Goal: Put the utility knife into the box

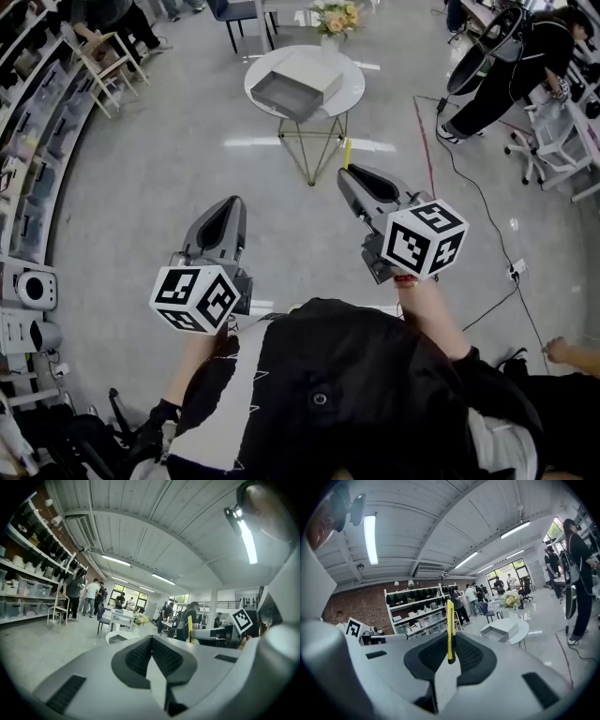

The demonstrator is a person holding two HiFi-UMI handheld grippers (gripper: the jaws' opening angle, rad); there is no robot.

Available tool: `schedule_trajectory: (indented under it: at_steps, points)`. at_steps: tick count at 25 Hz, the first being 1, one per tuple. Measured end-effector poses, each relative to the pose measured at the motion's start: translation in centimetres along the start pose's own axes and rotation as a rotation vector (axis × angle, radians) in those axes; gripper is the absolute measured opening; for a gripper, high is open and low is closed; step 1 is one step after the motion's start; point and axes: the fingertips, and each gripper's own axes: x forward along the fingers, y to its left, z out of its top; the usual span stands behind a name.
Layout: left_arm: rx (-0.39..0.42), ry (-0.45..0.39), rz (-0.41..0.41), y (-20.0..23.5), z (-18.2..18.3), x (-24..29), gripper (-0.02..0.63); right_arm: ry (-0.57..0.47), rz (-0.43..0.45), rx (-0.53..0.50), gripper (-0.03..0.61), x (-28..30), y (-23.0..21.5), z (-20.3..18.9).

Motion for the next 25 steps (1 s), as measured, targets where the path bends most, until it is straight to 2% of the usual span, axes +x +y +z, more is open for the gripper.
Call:
schedule_trajectory:
  at_steps: [10,17,25]
  points:
    - [-0.029,-0.038,0.024,5.4,1.4,-1.6,0.011,0.023,-0.004,-0.02,0.057,3.9,2.5,-0.5]
    - [-0.053,-0.013,-0.007,6.5,1.0,-2.4,0.011,0.031,-0.015,-0.005,0.057,4.6,3.2,-0.8]
    - [-0.056,-0.034,0.015,7.2,1.0,-3.1,0.011,0.05,-0.016,-0.01,0.057,4.9,3.2,-1.5]
